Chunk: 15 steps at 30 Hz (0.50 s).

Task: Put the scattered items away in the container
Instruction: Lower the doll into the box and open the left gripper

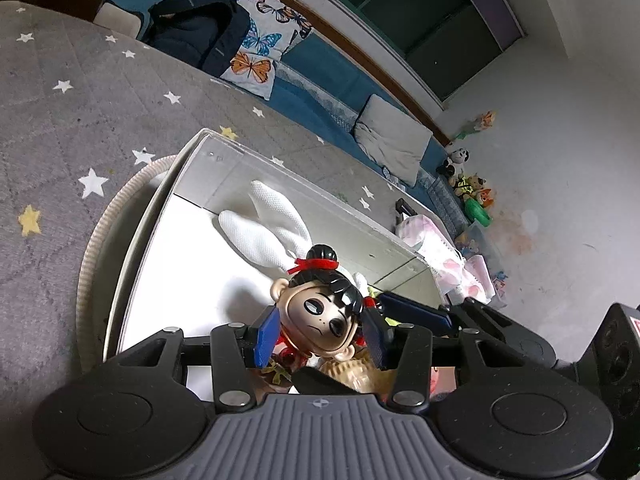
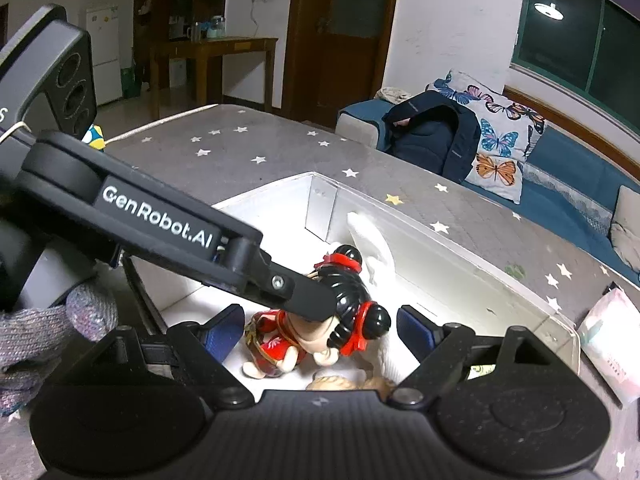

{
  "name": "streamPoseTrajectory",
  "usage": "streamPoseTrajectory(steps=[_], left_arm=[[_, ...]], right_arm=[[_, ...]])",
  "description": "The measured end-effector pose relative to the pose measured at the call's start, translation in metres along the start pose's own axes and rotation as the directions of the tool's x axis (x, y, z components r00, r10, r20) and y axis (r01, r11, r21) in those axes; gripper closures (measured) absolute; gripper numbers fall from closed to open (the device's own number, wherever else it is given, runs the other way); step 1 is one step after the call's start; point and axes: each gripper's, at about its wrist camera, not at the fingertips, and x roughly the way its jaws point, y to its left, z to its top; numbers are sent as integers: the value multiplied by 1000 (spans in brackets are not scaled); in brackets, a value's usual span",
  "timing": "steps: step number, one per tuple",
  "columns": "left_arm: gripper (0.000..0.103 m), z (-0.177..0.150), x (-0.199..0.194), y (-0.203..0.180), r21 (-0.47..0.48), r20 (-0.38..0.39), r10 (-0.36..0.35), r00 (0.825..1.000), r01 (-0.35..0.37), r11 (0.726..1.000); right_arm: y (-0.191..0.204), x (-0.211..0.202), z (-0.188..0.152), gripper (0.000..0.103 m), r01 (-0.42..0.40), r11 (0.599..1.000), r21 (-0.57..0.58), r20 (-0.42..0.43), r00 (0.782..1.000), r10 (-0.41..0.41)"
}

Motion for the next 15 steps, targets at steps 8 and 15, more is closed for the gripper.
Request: streamPoseTrajectory(steps=[8, 15], left_arm=[[55, -1, -11, -9, 14, 22, 24, 999, -24, 1000], [55, -10, -24, -26, 67, 55, 87, 995, -90, 994]], right_arm=[[-1, -18, -7, 18, 0, 999, 45, 26, 1000, -1], [2, -37, -12, 16, 3, 995, 96, 60, 998, -9]])
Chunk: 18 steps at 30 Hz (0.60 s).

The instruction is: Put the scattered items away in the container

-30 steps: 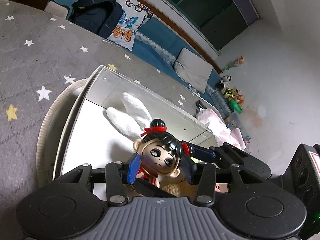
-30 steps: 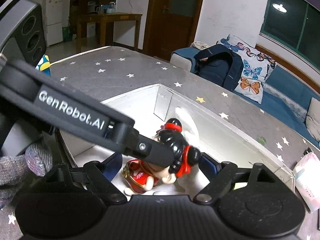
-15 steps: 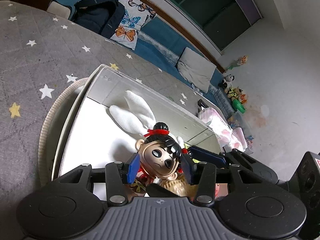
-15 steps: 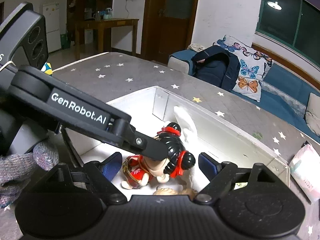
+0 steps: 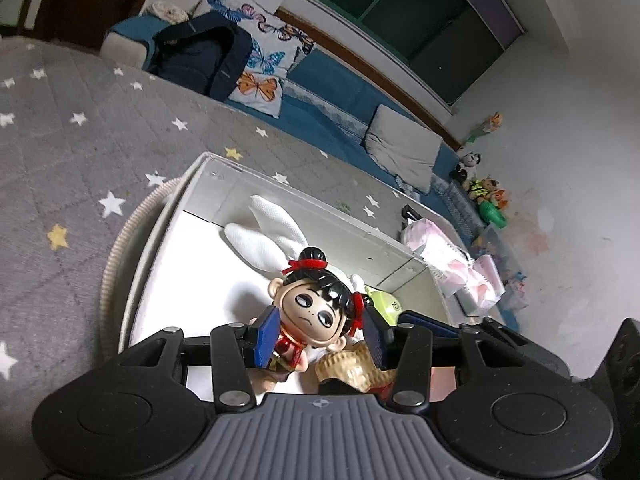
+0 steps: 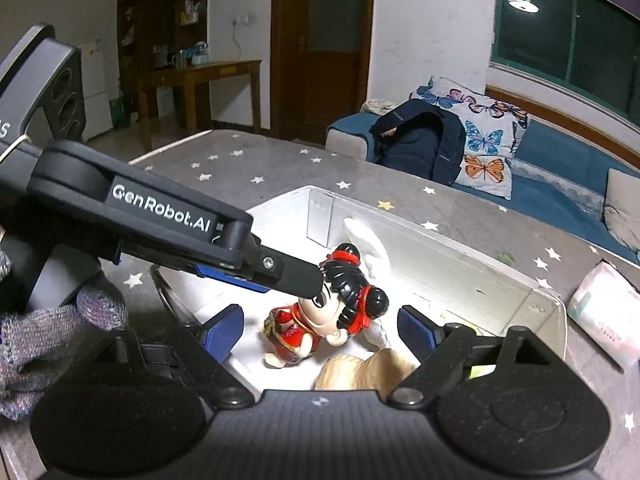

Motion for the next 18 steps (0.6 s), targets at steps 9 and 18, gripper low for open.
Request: streamPoseTrajectory(steps=[9, 18], left_arm=[[55, -16, -27, -20, 58, 64, 77, 995, -81, 995], [55, -38, -49, -35, 86, 102, 104, 989, -113, 990]], right_arm=[[7, -26, -8, 13, 27, 998, 61, 31, 999, -29], [12, -51, -21, 12, 49, 993, 107, 49, 997, -55]])
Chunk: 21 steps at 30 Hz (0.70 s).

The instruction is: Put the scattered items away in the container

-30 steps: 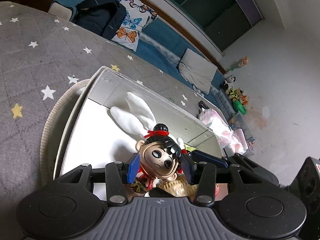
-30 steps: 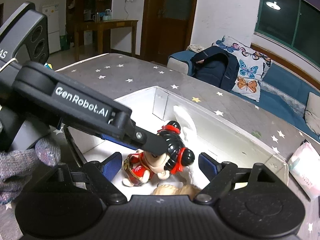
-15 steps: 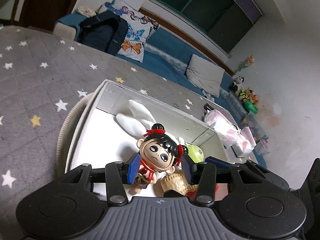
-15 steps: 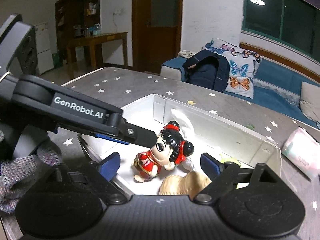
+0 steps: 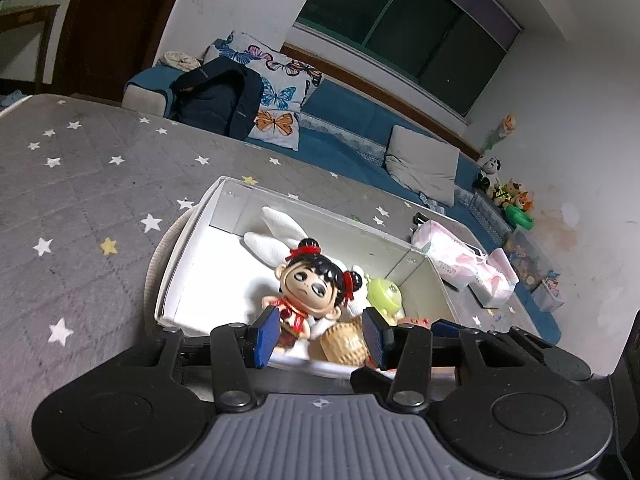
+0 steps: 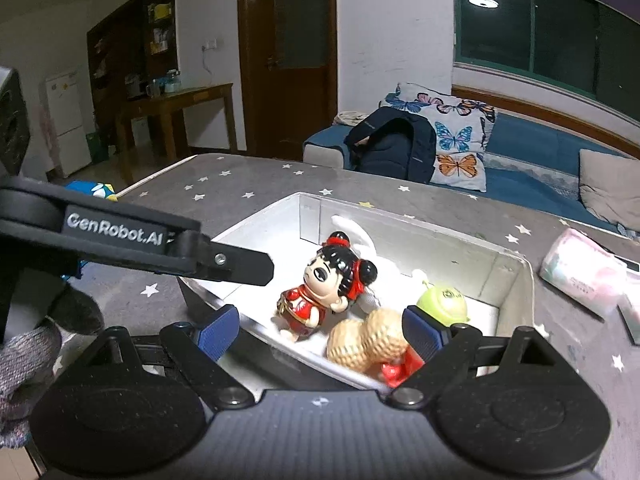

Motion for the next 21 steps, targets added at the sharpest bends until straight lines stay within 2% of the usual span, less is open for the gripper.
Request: streamPoseTrajectory(steps=[4, 19, 20, 21], left_arm=[[55, -9, -10, -6, 4, 8, 7, 1000, -7, 1000], [55, -40, -33, -31, 92, 49, 100, 994, -104, 990], [55, -42, -33, -33, 100, 52, 108, 993, -113, 989], [55, -44, -35, -34, 105, 54, 113, 992, -118, 987]], right_arm=[[0, -12, -5, 12, 8, 1000, 20, 9, 1000, -8], [-3, -44, -27, 12, 30, 994, 102, 19, 999, -32], [-3, -45, -29, 11, 31, 994, 105, 17, 999, -33], [-4, -46, -31, 6, 33, 994, 108, 16, 999, -35]])
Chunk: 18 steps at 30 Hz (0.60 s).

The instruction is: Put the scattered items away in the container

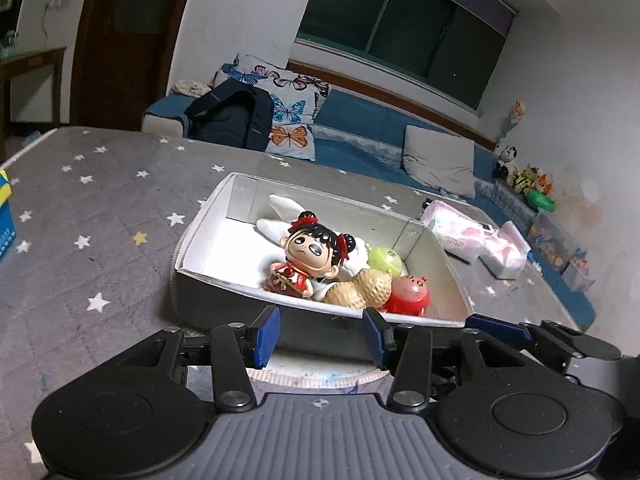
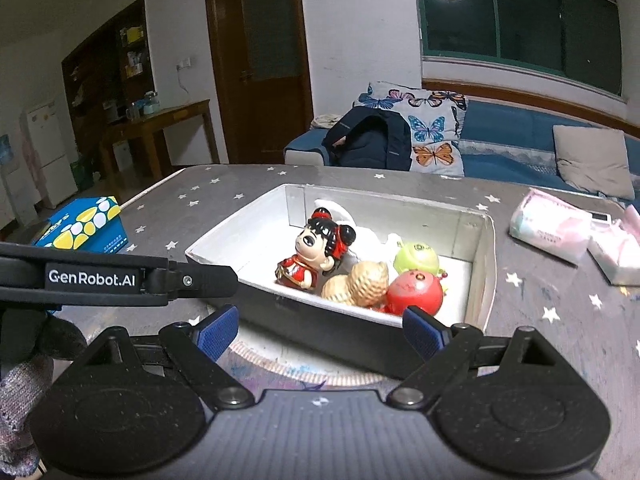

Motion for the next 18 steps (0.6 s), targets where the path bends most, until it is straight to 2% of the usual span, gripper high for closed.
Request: streamPoseTrajectory(steps=[2, 18], left_arm=[[55, -3, -2, -2, 4, 2, 3, 1000, -3, 1000], [55, -26, -3, -10, 26, -25, 36, 999, -36, 999]], right_arm=[[0, -2, -3, 3, 2, 1000, 2, 0, 1000, -2], [-3, -3, -26, 0, 3, 999, 47, -33, 999, -1]])
